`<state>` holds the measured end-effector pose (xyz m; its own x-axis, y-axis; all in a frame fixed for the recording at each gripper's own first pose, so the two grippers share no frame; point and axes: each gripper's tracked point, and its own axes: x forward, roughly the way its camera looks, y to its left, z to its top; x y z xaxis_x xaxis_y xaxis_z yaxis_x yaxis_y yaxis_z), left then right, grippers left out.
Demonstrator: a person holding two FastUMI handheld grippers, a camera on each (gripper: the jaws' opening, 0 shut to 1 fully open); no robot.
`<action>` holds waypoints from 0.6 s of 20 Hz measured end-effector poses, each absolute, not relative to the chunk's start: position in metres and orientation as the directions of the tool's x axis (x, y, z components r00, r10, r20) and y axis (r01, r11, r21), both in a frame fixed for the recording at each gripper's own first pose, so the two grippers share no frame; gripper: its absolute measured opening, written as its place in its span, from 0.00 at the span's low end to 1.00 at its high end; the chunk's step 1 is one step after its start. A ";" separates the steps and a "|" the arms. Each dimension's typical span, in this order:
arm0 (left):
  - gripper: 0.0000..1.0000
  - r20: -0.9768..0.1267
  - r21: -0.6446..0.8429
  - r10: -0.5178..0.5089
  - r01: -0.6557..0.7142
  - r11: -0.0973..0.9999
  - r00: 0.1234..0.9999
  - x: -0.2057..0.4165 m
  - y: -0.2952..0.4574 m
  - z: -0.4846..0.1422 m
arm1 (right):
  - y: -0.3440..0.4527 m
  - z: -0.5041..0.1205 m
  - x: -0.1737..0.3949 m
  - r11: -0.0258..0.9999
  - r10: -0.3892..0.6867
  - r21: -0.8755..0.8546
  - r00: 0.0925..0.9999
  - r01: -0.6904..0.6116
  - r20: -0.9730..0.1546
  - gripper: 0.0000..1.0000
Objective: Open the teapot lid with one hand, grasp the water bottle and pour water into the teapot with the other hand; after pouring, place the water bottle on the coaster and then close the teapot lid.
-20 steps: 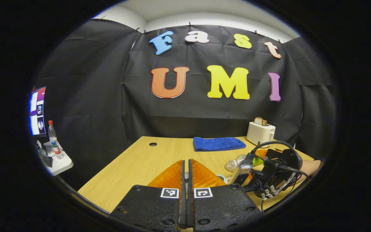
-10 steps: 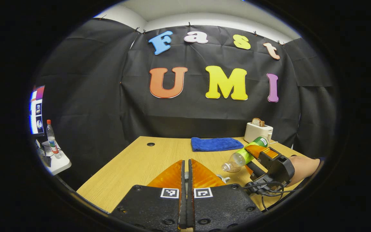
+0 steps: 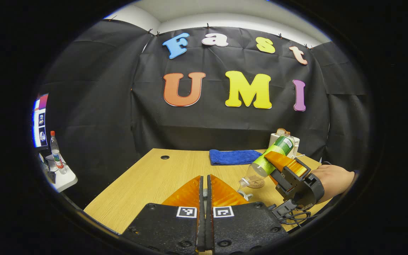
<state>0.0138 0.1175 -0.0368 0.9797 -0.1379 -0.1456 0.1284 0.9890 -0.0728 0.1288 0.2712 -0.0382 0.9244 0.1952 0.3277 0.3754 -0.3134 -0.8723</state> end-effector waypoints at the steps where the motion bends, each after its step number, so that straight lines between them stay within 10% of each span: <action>1: 0.03 -0.147 -0.072 -0.137 0.128 0.989 0.979 0.014 0.118 -0.037 | 0.271 -0.037 0.129 -0.321 0.195 -0.868 0.923 0.379 0.331 0.72; 12: 0.03 -0.159 -0.059 -0.143 0.135 0.989 0.977 0.015 0.115 -0.042 | 0.281 -0.034 0.126 -0.436 0.265 -0.783 0.895 0.444 0.360 0.72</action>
